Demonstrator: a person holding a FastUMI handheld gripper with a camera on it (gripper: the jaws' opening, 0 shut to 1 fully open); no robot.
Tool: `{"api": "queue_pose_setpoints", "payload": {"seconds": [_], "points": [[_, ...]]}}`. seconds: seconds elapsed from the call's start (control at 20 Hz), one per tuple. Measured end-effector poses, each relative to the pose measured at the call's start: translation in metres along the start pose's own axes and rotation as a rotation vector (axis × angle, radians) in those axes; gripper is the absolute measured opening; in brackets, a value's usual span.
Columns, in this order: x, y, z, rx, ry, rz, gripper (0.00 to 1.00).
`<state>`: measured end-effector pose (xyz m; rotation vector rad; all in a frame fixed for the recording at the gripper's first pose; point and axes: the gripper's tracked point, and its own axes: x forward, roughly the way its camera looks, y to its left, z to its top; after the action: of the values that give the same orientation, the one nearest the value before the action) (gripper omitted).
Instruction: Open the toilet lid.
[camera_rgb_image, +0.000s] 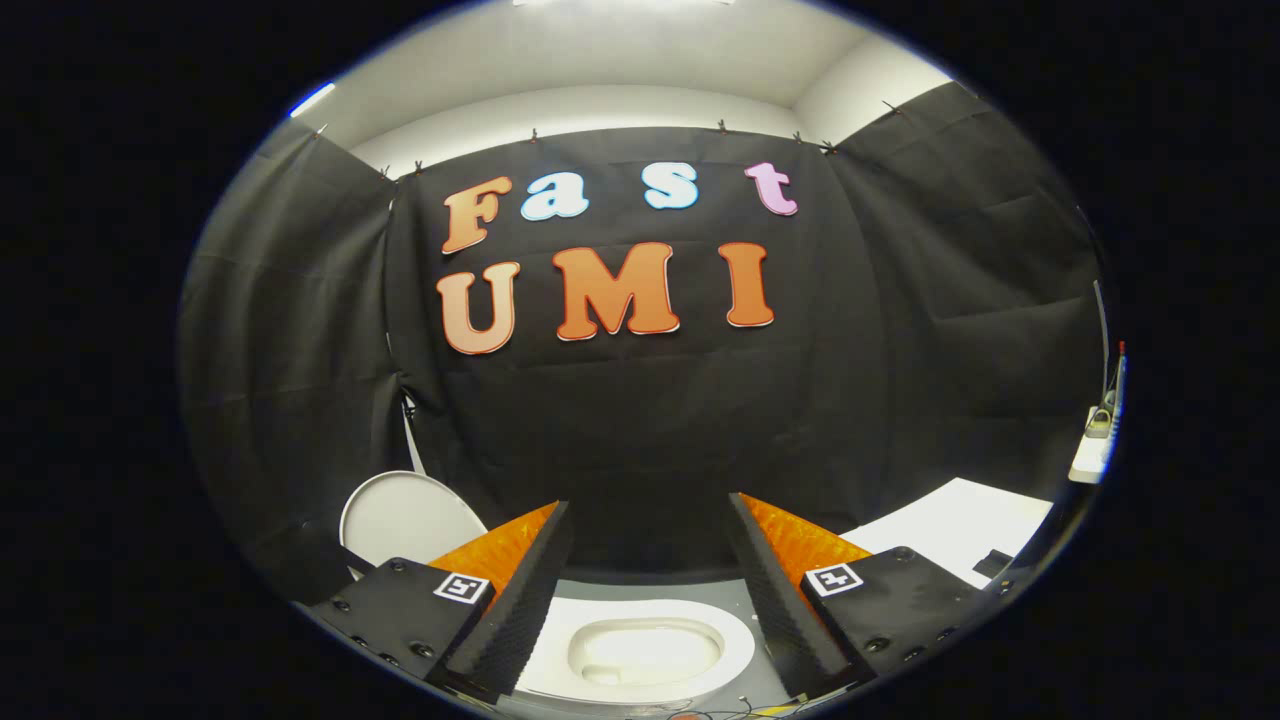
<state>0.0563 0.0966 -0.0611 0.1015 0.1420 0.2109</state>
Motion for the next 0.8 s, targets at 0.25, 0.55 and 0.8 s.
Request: {"api": "queue_pose_setpoints", "payload": {"seconds": [0.25, 0.55, 0.8], "points": [[0.000, -0.018, 0.005, -0.038, -0.005, -0.022, 0.99], [0.002, -0.004, 0.015, -0.068, -0.024, -0.013, 0.98], [0.001, 0.006, 0.026, -0.052, -0.040, -0.002, 0.98]]}}
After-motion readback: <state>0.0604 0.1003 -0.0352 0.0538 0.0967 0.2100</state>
